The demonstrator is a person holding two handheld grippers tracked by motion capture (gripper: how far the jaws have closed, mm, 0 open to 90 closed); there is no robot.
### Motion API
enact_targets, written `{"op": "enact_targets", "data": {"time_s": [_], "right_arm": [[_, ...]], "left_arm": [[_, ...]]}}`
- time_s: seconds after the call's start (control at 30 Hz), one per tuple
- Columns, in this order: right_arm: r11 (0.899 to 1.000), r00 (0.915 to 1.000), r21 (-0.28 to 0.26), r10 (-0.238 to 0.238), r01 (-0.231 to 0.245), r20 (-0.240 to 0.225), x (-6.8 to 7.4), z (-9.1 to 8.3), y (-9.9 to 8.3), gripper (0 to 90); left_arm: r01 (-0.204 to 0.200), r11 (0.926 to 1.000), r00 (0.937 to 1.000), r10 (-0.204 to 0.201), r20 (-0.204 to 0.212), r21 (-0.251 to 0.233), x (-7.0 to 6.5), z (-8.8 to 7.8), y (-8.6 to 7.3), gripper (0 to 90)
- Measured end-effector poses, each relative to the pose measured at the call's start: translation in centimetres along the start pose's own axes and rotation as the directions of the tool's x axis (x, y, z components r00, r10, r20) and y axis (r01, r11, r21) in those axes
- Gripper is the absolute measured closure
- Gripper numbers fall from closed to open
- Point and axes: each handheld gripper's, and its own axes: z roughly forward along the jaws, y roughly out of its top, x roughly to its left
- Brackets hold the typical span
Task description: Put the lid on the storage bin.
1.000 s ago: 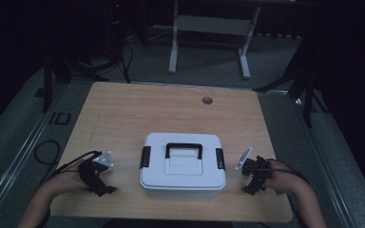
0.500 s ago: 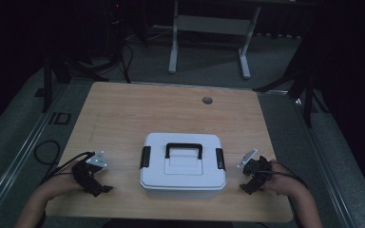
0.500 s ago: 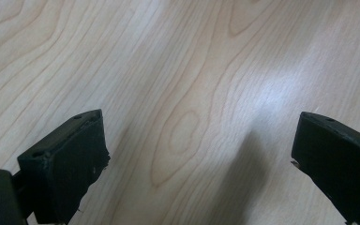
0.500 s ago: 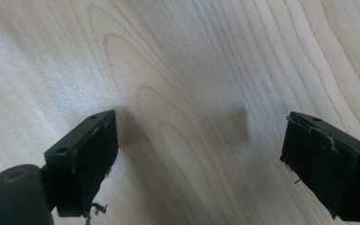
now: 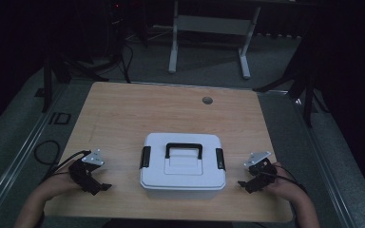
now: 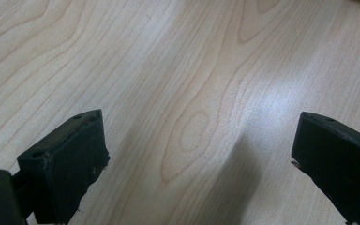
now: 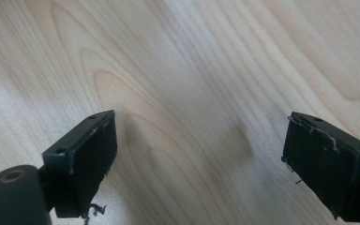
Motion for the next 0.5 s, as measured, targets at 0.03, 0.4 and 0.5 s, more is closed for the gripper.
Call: {"op": "enact_targets", "data": {"time_s": [0.03, 0.4, 0.5], "right_arm": [[1.000, 0.9999, -0.025, 0.012, -0.011, 0.006, 0.0, -0.2, -0.2, 10.0], [0.980, 0.9918, -0.173, 0.107, -0.093, 0.070, -0.1, -1.3, -2.1, 10.0], [0.977, 0.9906, -0.186, 0.117, -0.103, 0.070, -0.2, -1.4, -2.2, 10.1]], "left_arm": [[-0.001, 1.0000, 1.0000, 0.001, -0.001, -0.005, 0.0, 0.0, 0.0, 2.7], [0.041, 0.9987, 0.9991, -0.041, -0.003, -0.031, 0.3, -0.4, -0.5, 2.6], [0.040, 0.9987, 0.9992, -0.040, -0.004, -0.031, 0.2, -0.4, -0.5, 2.5]]}}
